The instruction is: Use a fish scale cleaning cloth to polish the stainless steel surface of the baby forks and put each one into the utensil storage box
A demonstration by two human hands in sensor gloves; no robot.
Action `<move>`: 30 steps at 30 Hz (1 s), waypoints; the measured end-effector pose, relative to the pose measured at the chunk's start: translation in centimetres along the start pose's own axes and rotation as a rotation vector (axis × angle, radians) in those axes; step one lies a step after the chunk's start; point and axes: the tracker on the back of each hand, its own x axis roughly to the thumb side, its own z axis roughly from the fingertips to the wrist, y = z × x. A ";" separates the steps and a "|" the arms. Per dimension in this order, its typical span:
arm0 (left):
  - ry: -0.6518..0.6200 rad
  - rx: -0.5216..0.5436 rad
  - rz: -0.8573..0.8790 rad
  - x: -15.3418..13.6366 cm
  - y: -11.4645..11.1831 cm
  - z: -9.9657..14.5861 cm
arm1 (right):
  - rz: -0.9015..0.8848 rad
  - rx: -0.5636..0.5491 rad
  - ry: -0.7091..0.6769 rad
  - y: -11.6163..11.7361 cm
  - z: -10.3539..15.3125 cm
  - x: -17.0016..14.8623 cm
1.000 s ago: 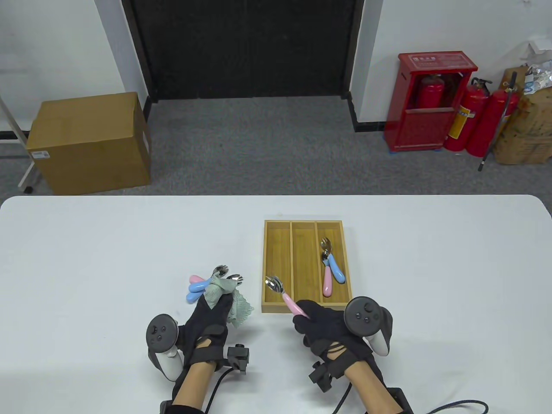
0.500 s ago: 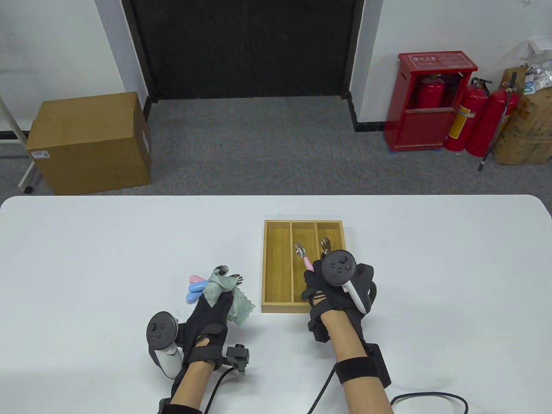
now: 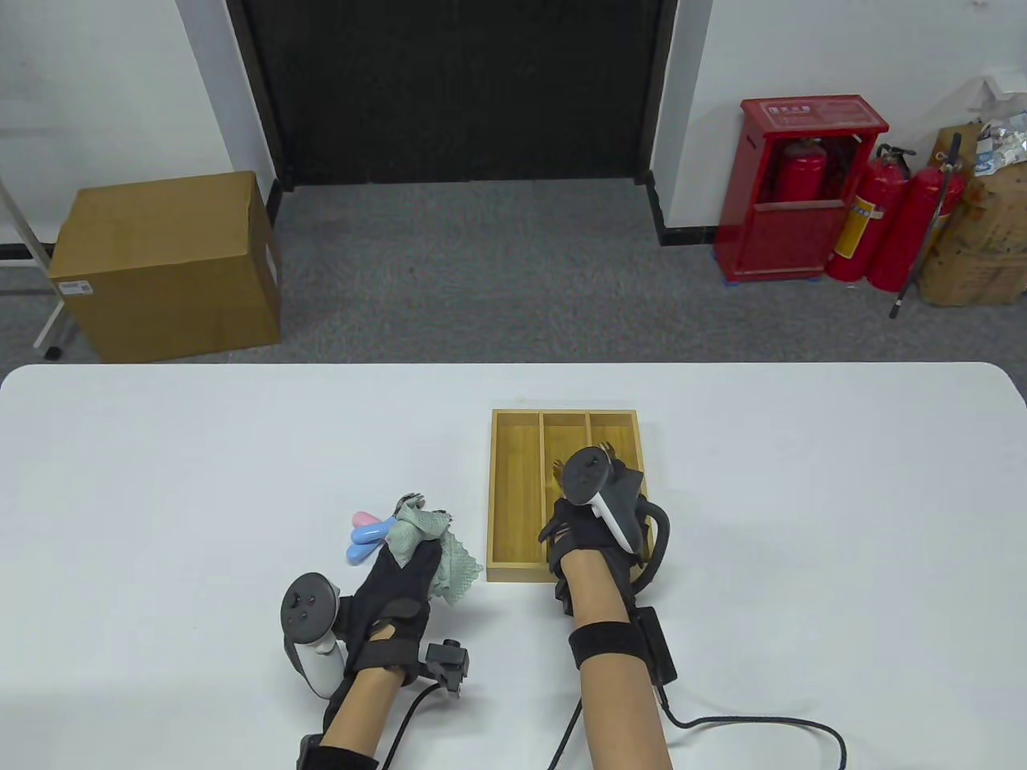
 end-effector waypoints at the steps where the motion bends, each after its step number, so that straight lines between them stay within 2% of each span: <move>1: 0.002 0.003 0.003 0.0 0.1 0.0 | 0.029 0.015 -0.003 0.4 -0.1 0.1; 7: -0.004 0.000 0.013 0.0 0.1 0.1 | 0.138 0.068 -0.004 1.9 -0.4 0.5; 12: -0.001 -0.007 0.006 0.0 0.1 0.0 | 0.123 0.071 -0.004 2.2 -0.5 0.3; 16: 0.004 -0.011 0.001 0.0 0.0 0.0 | 0.093 0.060 -0.010 1.6 -0.3 0.0; 21: 0.002 -0.024 0.045 -0.1 0.2 0.0 | 0.017 0.023 -0.053 -0.4 0.8 -0.3; 25: -0.001 -0.068 0.085 -0.3 0.1 -0.2 | -0.103 -0.015 -0.149 -2.1 2.6 -0.6; 28: -0.001 -0.152 0.128 -0.6 -0.6 -0.4 | -0.244 -0.045 -0.251 -2.7 4.5 -1.3; 30: -0.008 -0.203 0.157 -0.6 -1.2 -0.4 | -0.359 -0.027 -0.295 -2.9 5.5 -1.7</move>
